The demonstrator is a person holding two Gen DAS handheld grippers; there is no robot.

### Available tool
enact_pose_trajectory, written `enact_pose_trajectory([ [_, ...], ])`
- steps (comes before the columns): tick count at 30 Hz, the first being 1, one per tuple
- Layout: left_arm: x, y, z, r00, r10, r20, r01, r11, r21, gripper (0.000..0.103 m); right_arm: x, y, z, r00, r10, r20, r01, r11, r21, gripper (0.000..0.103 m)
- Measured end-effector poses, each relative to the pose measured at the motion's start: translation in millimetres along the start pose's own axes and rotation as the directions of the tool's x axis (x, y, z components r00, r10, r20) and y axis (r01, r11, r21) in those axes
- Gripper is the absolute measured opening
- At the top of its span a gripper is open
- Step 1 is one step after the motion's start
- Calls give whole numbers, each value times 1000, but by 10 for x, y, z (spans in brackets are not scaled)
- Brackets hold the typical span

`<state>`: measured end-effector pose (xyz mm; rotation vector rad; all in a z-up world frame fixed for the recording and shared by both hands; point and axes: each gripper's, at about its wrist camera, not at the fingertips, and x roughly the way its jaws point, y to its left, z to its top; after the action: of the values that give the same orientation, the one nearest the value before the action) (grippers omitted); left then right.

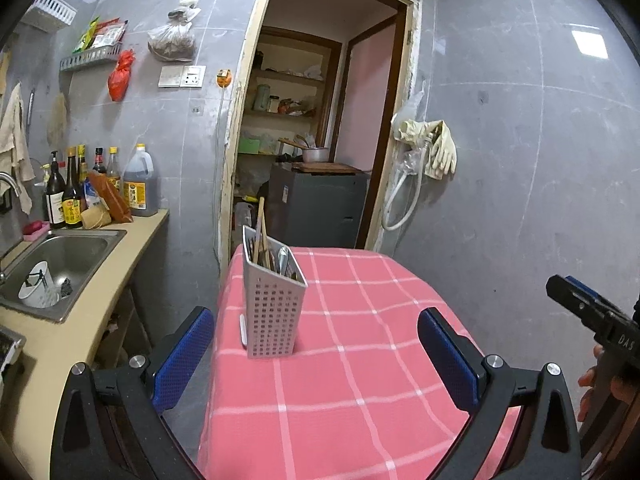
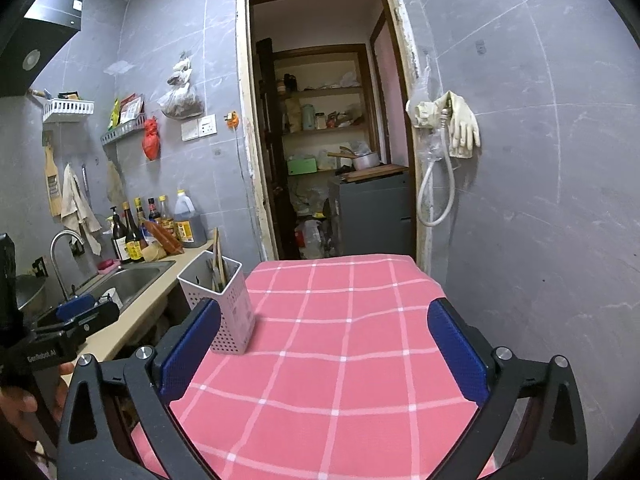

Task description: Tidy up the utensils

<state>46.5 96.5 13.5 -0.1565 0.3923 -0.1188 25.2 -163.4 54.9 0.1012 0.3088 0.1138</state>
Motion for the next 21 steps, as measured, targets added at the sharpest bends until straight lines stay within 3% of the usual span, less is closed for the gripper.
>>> enact_pose_trajectory([
  [10,-155,-110,-216,1000,13,-14,-13,1000,22,102,-92,-95,-218,998,-31,-53,32,999,33,102],
  [21,-152,-130,-245,999,17,-27,-17,1000,19,102,-33,-105,-297,997,-9,-74,11,999,30,102],
])
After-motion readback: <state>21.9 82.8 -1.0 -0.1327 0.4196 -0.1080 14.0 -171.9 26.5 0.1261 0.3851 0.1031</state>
